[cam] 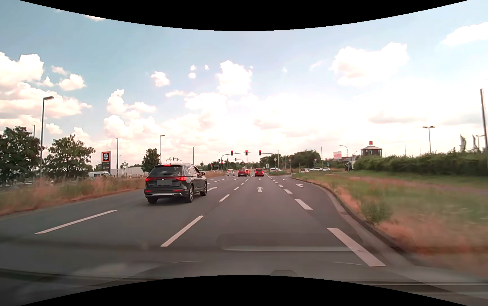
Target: Follow the waypoints while adhering to traffic rules and regulations
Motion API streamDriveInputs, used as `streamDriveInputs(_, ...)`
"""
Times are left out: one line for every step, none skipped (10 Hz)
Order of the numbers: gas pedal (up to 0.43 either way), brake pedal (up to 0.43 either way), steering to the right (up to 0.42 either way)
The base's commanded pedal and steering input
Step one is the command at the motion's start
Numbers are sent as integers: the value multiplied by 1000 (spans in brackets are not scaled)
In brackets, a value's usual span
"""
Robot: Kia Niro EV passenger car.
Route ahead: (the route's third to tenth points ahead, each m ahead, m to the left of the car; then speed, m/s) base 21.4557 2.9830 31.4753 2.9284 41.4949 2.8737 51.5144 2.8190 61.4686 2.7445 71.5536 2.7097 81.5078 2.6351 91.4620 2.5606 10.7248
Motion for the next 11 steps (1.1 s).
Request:
streamDriveInputs(0, 91, -8)
streamDriveInputs(0, 104, -8)
streamDriveInputs(0, 116, -7)
streamDriveInputs(0, 116, -6)
streamDriveInputs(0, 122, -6)
streamDriveInputs(0, 134, -6)
streamDriveInputs(0, 140, -6)
streamDriveInputs(0, 152, -5)
streamDriveInputs(0, 152, -5)
streamDriveInputs(0, 159, -5)
streamDriveInputs(0, 165, -5)
